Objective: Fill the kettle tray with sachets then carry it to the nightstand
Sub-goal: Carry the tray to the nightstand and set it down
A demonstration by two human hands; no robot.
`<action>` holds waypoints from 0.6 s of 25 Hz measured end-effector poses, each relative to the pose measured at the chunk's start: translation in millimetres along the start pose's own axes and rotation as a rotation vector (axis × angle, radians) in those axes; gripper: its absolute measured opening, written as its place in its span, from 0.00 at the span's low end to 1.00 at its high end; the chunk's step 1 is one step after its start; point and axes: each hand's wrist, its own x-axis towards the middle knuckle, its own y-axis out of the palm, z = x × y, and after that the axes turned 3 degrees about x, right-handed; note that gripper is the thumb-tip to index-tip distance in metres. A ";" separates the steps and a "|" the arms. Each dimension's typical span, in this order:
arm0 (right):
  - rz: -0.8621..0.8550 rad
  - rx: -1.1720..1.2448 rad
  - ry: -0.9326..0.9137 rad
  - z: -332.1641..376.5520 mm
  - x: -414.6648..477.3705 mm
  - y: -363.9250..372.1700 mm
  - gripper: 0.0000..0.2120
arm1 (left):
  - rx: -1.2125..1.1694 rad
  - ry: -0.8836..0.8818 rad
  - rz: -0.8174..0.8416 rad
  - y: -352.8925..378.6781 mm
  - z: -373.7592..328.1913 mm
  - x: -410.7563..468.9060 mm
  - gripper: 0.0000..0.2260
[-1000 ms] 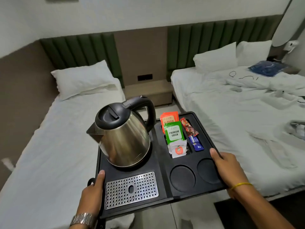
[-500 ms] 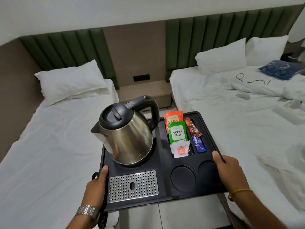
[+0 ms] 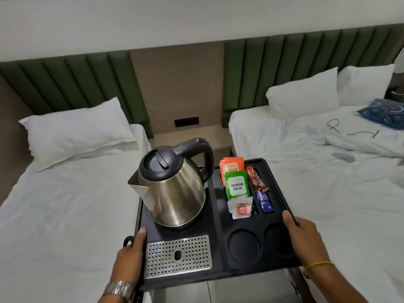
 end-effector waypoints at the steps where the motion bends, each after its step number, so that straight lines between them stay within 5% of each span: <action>1: -0.012 0.025 0.001 13.2 18.6 12.0 0.27 | -0.007 0.004 0.010 -1.0 -17.9 20.3 0.31; 15: 0.096 0.024 -0.008 139.8 316.0 215.1 0.28 | 0.009 -0.077 -0.021 53.6 -177.0 331.1 0.32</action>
